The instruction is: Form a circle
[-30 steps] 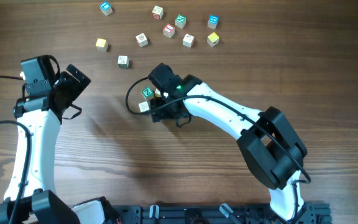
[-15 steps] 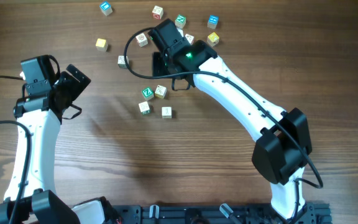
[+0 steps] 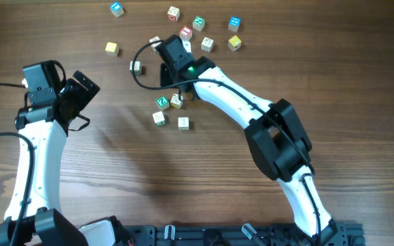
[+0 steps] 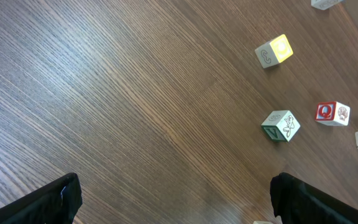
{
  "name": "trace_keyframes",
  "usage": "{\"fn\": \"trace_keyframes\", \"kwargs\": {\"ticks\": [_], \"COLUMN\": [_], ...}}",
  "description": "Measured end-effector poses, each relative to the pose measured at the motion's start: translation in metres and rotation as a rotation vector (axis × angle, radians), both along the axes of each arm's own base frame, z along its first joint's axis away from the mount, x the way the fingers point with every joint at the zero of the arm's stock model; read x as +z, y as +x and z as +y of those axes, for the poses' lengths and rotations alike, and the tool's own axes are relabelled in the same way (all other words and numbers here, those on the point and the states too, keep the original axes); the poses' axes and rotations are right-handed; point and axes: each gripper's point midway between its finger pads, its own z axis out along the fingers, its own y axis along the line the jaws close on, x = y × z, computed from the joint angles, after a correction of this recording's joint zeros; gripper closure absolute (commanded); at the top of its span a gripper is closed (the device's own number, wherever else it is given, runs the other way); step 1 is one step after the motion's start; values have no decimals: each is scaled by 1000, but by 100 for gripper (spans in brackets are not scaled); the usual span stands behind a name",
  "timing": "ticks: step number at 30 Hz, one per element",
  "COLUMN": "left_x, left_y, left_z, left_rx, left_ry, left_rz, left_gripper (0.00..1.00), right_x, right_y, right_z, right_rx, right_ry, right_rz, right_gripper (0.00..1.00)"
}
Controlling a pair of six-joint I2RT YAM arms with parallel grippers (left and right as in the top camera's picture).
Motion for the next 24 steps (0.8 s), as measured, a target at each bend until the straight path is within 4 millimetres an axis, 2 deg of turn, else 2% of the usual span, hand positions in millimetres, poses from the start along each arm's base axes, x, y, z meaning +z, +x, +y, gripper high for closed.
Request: {"fn": "trace_keyframes", "kwargs": {"ticks": [3,10,24], "left_x": [0,0,0], "left_y": [0,0,0], "left_z": [0,0,0], "left_rx": [0,0,0], "left_ry": [0,0,0], "left_rz": [0,0,0], "left_gripper": [0,0,0], "right_x": [-15,-28,-38], "right_y": [-2,-21,-37], "right_z": [-2,-18,-34], "right_rx": [22,32,53], "right_ry": [-31,-106,-182], "right_rz": [16,100,172], "right_gripper": [96,96,96]}}
